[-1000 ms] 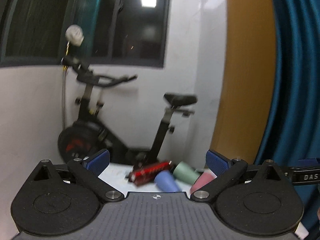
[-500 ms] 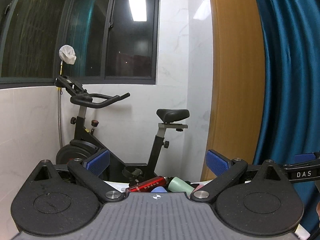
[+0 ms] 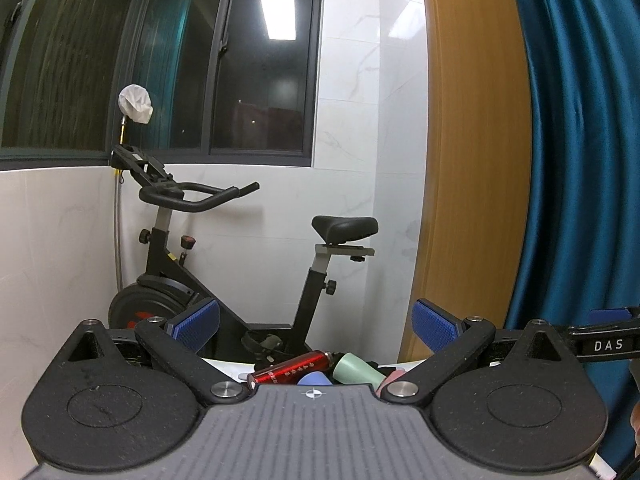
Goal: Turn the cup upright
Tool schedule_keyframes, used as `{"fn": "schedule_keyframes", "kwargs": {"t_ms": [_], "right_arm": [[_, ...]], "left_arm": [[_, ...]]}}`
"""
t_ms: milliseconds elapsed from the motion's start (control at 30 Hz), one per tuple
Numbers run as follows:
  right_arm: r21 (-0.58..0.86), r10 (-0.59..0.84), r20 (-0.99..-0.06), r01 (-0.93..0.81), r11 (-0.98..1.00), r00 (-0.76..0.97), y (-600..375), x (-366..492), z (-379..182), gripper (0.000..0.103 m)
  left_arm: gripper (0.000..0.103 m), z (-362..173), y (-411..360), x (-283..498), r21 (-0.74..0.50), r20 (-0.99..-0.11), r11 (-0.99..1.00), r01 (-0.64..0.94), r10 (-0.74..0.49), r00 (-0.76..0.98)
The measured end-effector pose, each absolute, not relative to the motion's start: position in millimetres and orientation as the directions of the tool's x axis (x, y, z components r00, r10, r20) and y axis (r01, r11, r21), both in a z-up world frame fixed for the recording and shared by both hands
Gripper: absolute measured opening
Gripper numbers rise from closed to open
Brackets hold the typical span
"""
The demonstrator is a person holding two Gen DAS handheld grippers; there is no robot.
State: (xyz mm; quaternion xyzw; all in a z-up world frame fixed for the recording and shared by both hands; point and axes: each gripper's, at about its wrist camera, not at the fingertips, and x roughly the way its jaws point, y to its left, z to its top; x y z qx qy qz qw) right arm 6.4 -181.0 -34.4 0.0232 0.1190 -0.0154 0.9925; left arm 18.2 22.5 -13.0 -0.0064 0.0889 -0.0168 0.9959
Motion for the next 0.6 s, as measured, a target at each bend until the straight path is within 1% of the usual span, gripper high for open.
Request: {"fn": "schedule_keyframes", "kwargs": {"t_ms": [233,600], "right_arm": [[0.056,-0.027,-0.222,0.04,0.998,0.975,-183.6,3.5,-33.5,0.103],[0.055,-0.028,-0.223,0.041,0.998,0.974,-184.3,2.3,-34.7,0.103]], "left_arm": [[0.103,-12.8,23.6,18.9,-0.015,-0.173,0.999,0.035,-0.037,0.984],[0.103,-12.9,23.2,19.0,-0.015,-0.174,0.999,0.035,-0.038,0.984]]}}
